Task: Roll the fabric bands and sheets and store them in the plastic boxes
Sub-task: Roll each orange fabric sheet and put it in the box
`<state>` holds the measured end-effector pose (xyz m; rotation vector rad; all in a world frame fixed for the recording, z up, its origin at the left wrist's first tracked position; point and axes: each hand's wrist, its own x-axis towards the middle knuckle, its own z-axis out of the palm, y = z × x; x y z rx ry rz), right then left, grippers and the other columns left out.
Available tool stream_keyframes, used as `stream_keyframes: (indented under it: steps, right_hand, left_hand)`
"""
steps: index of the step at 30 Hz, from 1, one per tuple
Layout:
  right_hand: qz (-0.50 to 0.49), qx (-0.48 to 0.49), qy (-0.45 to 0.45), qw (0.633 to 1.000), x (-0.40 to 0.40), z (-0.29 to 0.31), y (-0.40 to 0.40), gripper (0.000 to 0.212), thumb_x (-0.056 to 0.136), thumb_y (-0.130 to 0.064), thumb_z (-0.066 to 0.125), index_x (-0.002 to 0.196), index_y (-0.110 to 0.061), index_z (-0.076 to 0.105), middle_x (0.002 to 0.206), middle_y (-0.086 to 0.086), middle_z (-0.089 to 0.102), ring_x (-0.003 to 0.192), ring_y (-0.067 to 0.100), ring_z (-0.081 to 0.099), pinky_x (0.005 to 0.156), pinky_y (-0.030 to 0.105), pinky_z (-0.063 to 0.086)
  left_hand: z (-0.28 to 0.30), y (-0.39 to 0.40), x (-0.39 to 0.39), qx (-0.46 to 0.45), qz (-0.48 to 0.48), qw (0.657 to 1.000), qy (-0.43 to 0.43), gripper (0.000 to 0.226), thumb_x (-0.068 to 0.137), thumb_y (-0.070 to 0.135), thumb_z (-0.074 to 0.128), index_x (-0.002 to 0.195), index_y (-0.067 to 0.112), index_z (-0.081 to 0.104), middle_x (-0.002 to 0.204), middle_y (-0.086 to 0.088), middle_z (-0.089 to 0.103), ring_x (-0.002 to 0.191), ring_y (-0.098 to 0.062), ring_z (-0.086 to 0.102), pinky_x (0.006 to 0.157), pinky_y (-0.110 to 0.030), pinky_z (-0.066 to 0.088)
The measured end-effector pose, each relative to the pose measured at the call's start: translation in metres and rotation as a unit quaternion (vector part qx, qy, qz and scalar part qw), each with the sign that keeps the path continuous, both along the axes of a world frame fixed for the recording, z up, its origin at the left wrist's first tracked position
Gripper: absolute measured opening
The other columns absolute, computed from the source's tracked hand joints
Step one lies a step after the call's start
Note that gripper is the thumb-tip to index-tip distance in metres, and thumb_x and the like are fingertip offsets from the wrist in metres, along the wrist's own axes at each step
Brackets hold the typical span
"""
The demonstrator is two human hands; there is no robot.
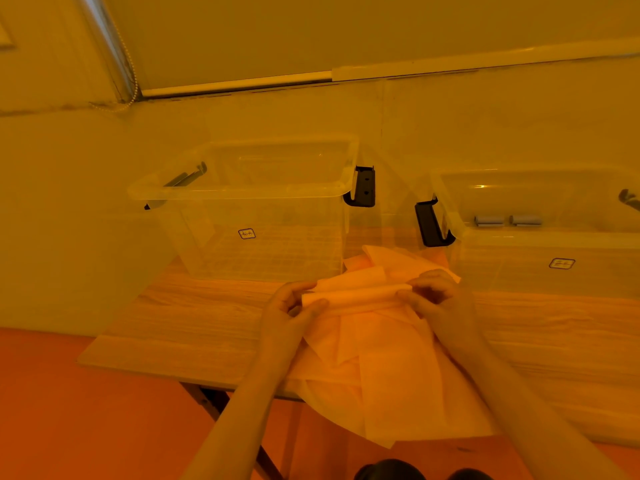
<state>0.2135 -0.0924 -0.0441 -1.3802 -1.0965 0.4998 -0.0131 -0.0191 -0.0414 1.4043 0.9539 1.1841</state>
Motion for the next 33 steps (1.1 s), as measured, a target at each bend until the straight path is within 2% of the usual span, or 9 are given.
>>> stream_keyframes:
  steps: [2,6,10,13,19,23,26,29,33]
  right_hand:
    - [0.002,-0.006,0.009,1.000,0.0010,-0.0015,0.0000,0.013,0.078,-0.017,0.074,0.090,-0.014,0.071,0.092,-0.002,0.066,0.080,0.009,0.062,0.068,0.020,0.053]
    - [0.018,-0.033,0.032,0.999,-0.0010,-0.0008,-0.0021,0.010,0.081,-0.022,0.071,0.091,-0.020,0.072,0.084,0.000,0.070,0.076,0.012,0.065,0.066,0.020,0.052]
    - [0.015,-0.020,0.006,1.000,-0.0042,0.0015,-0.0019,0.028,0.078,-0.016,0.075,0.100,-0.031,0.065,0.088,-0.005,0.067,0.072,-0.002,0.061,0.064,0.015,0.050]
    - [0.021,-0.028,-0.043,0.998,-0.0059,0.0013,-0.0023,0.041,0.068,-0.012,0.083,0.095,-0.035,0.062,0.096,-0.013,0.062,0.086,-0.008,0.058,0.072,0.012,0.049]
    - [0.014,-0.036,-0.030,0.999,-0.0059,0.0043,-0.0038,0.011,0.076,-0.016,0.077,0.080,-0.023,0.069,0.082,-0.006,0.068,0.076,0.001,0.061,0.069,0.017,0.047]
    - [0.015,-0.042,-0.014,0.999,-0.0071,0.0056,-0.0044,0.006,0.079,-0.020,0.075,0.075,-0.020,0.070,0.075,-0.002,0.068,0.069,0.004,0.061,0.065,0.018,0.046]
    - [0.030,-0.050,-0.017,0.998,-0.0063,0.0054,-0.0043,0.005,0.083,-0.022,0.070,0.080,-0.024,0.072,0.080,-0.004,0.069,0.074,0.005,0.062,0.067,0.016,0.047]
    - [0.028,-0.034,-0.030,0.999,-0.0071,0.0063,-0.0040,0.009,0.086,-0.020,0.067,0.087,-0.029,0.069,0.087,-0.009,0.068,0.076,-0.005,0.060,0.066,0.008,0.046]
    - [0.029,-0.037,-0.003,0.999,-0.0070,0.0060,-0.0038,0.025,0.083,-0.020,0.070,0.104,-0.030,0.063,0.083,-0.006,0.068,0.070,-0.001,0.063,0.061,0.014,0.049]
  left_hand:
    - [-0.0003,-0.0004,-0.0007,-0.002,-0.008,1.000,-0.004,0.031,0.079,0.003,0.071,0.099,0.025,0.065,0.109,0.001,0.067,0.099,-0.010,0.064,0.075,-0.023,0.054]
    - [0.0006,-0.0003,-0.0018,0.016,0.007,1.000,0.025,0.023,0.081,0.006,0.071,0.096,0.023,0.067,0.109,-0.004,0.067,0.102,-0.017,0.063,0.079,-0.029,0.053]
    - [0.0000,0.0004,-0.0015,0.024,0.016,0.999,0.033,0.015,0.080,0.004,0.072,0.091,0.013,0.067,0.098,-0.006,0.067,0.093,-0.019,0.064,0.075,-0.029,0.052]
    - [0.0001,0.0004,-0.0010,0.035,0.017,0.998,0.040,0.012,0.080,0.004,0.072,0.086,0.011,0.064,0.088,-0.005,0.066,0.084,-0.016,0.062,0.066,-0.022,0.049]
    - [0.0024,-0.0015,-0.0012,-0.005,-0.007,1.000,-0.005,0.027,0.082,0.007,0.070,0.101,0.026,0.066,0.107,0.002,0.067,0.097,-0.010,0.065,0.073,-0.022,0.054]
    - [0.0022,-0.0010,-0.0012,-0.001,0.001,1.000,0.000,0.021,0.082,0.006,0.069,0.097,0.021,0.067,0.104,-0.002,0.069,0.095,-0.013,0.065,0.072,-0.022,0.054]
    - [0.0036,-0.0013,-0.0016,0.017,0.017,1.000,0.008,0.009,0.083,0.008,0.069,0.088,0.016,0.067,0.091,-0.002,0.068,0.084,-0.007,0.064,0.064,-0.017,0.050]
    - [0.0052,-0.0024,-0.0014,0.028,0.014,0.999,0.018,0.009,0.084,0.010,0.067,0.086,0.018,0.065,0.088,0.003,0.066,0.078,0.000,0.062,0.062,-0.014,0.048]
    - [0.0044,-0.0020,-0.0015,0.034,0.017,0.999,0.028,0.006,0.085,0.011,0.066,0.086,0.017,0.065,0.087,0.003,0.065,0.075,0.003,0.061,0.061,-0.014,0.047]
